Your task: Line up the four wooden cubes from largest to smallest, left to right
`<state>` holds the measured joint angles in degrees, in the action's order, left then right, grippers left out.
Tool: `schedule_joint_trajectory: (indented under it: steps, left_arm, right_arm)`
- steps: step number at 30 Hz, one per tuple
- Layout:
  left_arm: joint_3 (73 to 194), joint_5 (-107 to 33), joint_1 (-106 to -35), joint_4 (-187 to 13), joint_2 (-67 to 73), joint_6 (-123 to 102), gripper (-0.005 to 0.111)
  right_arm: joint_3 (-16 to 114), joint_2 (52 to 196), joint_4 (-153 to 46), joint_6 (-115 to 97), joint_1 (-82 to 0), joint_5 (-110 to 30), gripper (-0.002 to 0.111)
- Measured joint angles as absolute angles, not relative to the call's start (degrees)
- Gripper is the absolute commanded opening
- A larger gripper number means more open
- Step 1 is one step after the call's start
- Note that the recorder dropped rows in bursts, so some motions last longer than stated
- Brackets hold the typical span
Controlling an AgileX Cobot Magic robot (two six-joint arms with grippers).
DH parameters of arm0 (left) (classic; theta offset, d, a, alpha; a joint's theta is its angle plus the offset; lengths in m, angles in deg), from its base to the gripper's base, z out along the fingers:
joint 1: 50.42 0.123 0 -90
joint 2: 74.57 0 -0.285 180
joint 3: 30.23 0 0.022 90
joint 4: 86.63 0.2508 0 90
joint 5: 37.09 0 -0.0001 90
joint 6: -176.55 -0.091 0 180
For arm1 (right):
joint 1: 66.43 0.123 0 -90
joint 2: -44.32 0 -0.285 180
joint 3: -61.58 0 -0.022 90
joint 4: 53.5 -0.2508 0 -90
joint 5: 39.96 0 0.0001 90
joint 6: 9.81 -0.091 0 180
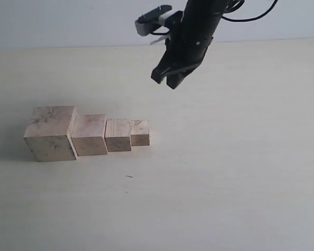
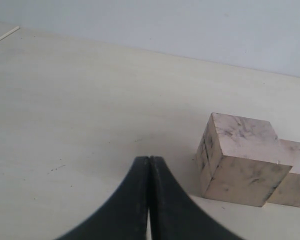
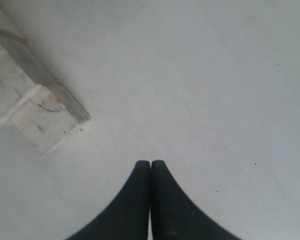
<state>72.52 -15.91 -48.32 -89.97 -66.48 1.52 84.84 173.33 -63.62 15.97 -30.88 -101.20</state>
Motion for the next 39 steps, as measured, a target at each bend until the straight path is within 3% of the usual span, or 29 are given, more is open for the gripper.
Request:
schedule_joint_trajectory:
  steps: [6,13,19,23,26,30,39]
  left_arm:
    - [72.52,-15.91,-48.32,-89.97,-66.48,1.52,0.0]
    - [72.52,-15.91,-48.32,-89.97,-66.48,1.52,0.0]
    - [72.52,-15.91,-48.32,-89.97,-66.48,1.52,0.0]
    - [72.52,-15.91,-48.32,-89.97,-66.48,1.52,0.0]
    - [72.52,-15.91,-48.32,-89.97,-66.48,1.52,0.0]
    - [72.52,-15.91,-48.32,-89.97,-66.48,1.52,0.0]
    - [72.52,-15.91,-48.32,-89.97,-66.48,1.52,0.0]
  right_arm:
    - [80.64,166.83,-66.6,10.9,-30.88,-96.48,0.0]
    - [52.32,139.65,-82.28,7.58,-30.88,-73.77,0.0]
    - [51.04,127.67,-81.06,9.41,-30.88,-71.91,0.0]
    - [51.04,123.11,-63.61,-0.8,-31.18,-71.78,0.0]
    - [49.09,120.56,-50.18,-14.0,-34.1,-71.9,0.0]
    - [43.9,115.32,-47.21,-17.9,-39.94,-70.63,0.0]
    - [19.37,91.08,-46.06,-18.68,-56.65,-60.23,0.0]
